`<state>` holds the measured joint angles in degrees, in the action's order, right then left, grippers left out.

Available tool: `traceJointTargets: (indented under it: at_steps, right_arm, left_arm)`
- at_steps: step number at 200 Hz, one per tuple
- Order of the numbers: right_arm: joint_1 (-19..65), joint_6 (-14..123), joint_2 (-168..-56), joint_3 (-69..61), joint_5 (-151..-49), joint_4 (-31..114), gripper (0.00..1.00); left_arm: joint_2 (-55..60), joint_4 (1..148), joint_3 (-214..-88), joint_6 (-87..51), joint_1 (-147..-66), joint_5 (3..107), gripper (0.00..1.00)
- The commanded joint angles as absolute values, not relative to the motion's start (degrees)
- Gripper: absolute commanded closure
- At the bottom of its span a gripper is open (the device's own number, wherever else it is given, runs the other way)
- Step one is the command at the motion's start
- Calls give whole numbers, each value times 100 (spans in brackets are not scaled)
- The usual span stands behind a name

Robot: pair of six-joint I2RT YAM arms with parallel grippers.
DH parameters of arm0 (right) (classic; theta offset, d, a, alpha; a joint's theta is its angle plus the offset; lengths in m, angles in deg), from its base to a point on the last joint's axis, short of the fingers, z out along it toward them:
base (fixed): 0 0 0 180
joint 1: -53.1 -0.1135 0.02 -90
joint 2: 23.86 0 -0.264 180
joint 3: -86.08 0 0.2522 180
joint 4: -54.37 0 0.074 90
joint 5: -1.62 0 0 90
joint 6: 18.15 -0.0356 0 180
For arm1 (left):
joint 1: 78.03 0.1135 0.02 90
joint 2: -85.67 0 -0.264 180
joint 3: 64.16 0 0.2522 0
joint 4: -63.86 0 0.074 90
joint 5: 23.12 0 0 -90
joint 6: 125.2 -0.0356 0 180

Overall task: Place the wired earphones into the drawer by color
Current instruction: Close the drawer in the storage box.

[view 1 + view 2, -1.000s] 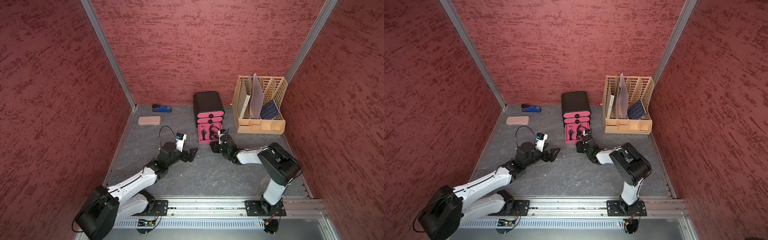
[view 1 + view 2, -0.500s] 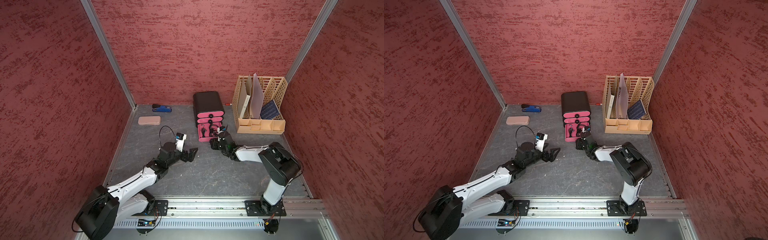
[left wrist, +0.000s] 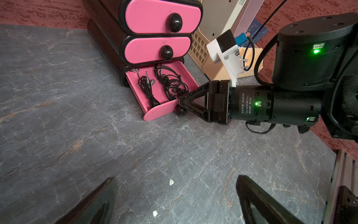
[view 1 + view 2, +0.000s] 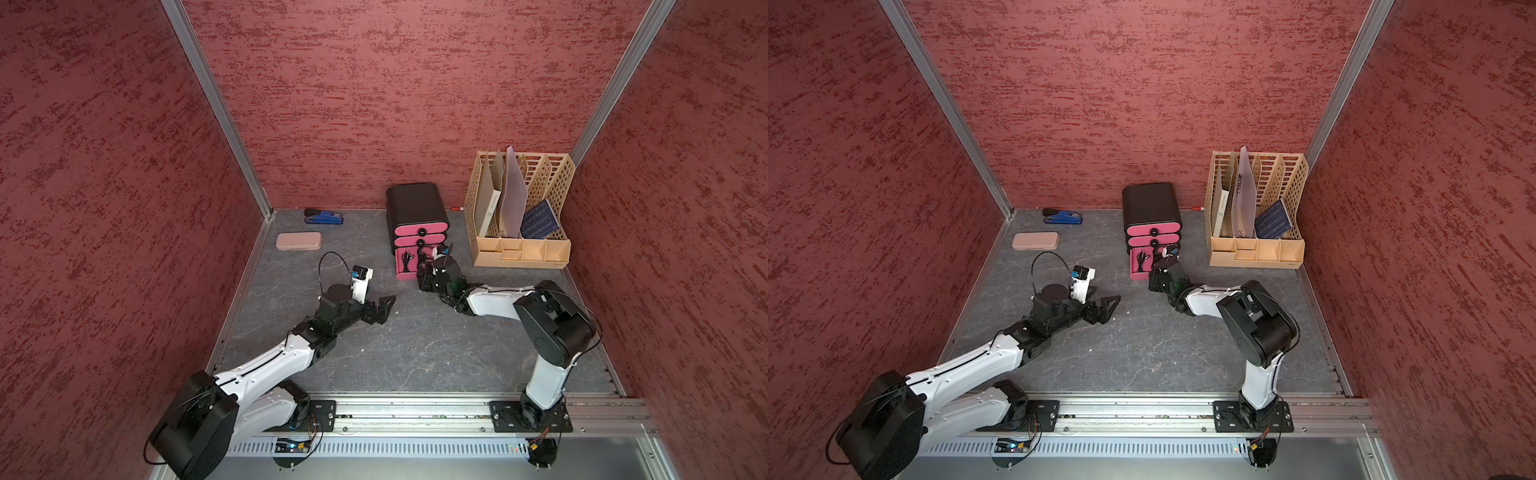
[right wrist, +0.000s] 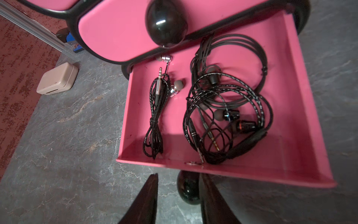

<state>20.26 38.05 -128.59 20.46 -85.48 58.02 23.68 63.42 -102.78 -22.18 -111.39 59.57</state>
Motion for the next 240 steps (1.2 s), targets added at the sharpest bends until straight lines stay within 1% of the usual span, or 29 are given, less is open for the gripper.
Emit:
traceJointTargets:
  at_steps: [1,50,194,240]
  right_arm:
    - [2063,3898,-12883,1915,-8417,5917,60]
    - [2080,3968,-12836,1893,-8343,5863,59]
    - [2236,4239,-13458,1159,-8275,6041,59]
    - [2237,4196,-13261,1348,-8429,6163,59]
  left_arm:
    - [2370,6252,-10420,-2325,-11098,6020,0]
    - [2375,6250,-10420,-2316,-11098,6011,0]
    - [2346,6224,-10402,-2308,-11099,6037,0]
    - [2343,6218,-10407,-2307,-11098,6020,0]
